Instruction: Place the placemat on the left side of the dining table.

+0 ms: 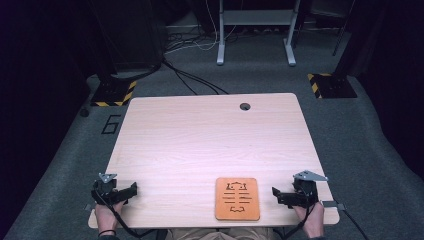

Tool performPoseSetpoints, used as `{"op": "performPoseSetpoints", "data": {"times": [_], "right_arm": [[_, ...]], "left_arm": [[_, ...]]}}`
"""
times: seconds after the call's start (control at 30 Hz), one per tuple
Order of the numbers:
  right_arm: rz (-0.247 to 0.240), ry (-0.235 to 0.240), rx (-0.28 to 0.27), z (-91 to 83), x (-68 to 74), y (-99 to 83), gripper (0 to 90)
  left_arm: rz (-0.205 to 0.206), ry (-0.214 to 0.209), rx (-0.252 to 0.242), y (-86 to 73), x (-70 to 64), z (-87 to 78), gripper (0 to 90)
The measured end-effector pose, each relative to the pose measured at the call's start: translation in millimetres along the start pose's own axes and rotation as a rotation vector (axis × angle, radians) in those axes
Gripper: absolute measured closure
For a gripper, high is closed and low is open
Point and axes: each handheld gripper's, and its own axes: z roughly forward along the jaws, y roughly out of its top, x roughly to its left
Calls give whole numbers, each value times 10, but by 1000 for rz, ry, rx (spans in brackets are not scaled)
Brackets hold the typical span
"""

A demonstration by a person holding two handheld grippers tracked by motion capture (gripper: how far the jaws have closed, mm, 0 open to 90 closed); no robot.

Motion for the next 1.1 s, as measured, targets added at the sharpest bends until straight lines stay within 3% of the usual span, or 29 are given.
{"op": "performPoseSetpoints", "data": {"times": [0.17,0.53,1.1], "right_arm": [[-19,41,12,85,147,27,25],[-65,83,45,257,397,56,34],[-100,69,73,403,561,67,44]], "left_arm": [[-1,1,-2,-1,-1,2,0],[0,0,0,0,0,0,0],[-1,0,0,0,0,0,0]]}}
